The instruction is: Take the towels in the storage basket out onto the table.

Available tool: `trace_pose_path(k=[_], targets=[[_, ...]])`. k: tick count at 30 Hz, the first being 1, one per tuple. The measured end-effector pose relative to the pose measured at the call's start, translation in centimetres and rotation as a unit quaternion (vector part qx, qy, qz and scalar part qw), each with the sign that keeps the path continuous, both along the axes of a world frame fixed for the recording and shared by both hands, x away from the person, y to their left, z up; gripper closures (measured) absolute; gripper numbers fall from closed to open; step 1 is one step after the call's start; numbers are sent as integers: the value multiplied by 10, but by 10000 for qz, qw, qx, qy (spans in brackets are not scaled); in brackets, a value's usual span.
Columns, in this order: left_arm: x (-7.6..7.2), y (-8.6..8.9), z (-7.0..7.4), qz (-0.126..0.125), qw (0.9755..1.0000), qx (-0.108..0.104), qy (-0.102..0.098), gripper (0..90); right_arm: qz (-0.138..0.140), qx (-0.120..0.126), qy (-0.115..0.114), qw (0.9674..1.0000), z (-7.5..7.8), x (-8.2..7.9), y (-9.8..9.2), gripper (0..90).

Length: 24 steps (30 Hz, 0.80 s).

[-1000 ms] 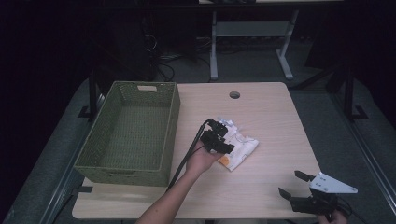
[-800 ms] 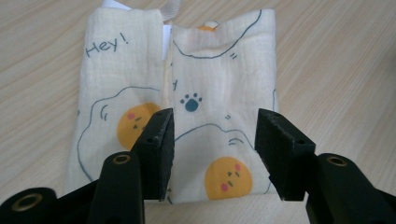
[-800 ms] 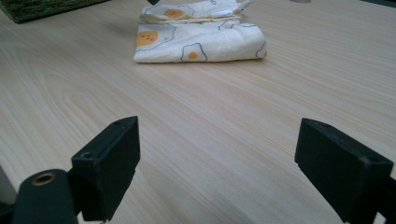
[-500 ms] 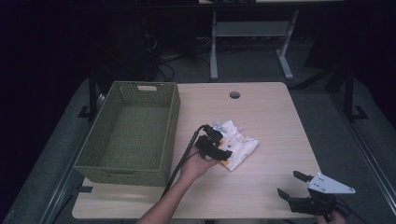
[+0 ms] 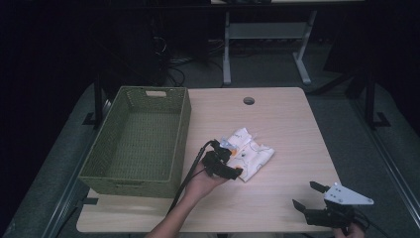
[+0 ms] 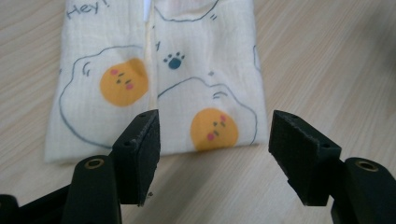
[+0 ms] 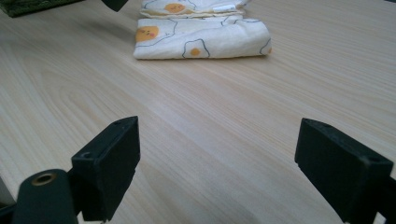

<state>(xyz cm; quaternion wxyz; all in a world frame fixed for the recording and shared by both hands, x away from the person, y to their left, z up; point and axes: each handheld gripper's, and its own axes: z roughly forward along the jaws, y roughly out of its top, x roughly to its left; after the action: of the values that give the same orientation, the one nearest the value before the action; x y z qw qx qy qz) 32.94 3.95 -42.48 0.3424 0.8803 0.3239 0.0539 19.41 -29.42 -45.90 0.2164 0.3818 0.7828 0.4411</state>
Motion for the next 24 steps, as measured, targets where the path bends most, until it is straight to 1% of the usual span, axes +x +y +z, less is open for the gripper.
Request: trace_pose_path(k=[2, 5, 8, 9, 10, 12, 13, 17, 19, 21, 24], targets=[[-2, 3, -1, 49, 10000, -54, 12, 335, -11, -24, 20, 10000, 0, 0, 0, 138], [-5, 7, -1, 53, 10000, -56, -13, 327, -22, -56, 28, 10000, -1, 1, -1, 139], [-7, 11, 0, 37, 10000, -75, 34, 324, -55, -56, 47, 10000, -2, 2, -1, 138], [-8, 11, 0, 53, 10000, -78, 12, 324, -55, -56, 47, 10000, -2, 2, -1, 138], [-10, 12, 0, 40, 10000, -47, -51, 323, -70, -52, 38, 10000, -2, 2, -2, 138], [-13, 14, -1, -2, 10000, -49, -67, 323, -94, -49, 39, 9999, -2, 3, -2, 138], [-17, 16, -1, -10, 9999, -27, -101, 323, -115, -62, 80, 9999, -2, 3, -1, 138], [-22, 18, -2, -38, 9999, -84, -106, 321, -117, -80, 69, 9999, -3, 4, -1, 138], [-25, 20, -3, -48, 9999, -45, -157, 321, -129, -92, 80, 9998, -4, 5, 0, 138], [-28, 24, -5, -78, 9999, -24, -128, 321, -147, -93, 86, 9998, -4, 5, 0, 139], [-32, 28, -5, -79, 9999, -7, -150, 321, -167, -95, 84, 9998, -4, 5, 0, 139]])
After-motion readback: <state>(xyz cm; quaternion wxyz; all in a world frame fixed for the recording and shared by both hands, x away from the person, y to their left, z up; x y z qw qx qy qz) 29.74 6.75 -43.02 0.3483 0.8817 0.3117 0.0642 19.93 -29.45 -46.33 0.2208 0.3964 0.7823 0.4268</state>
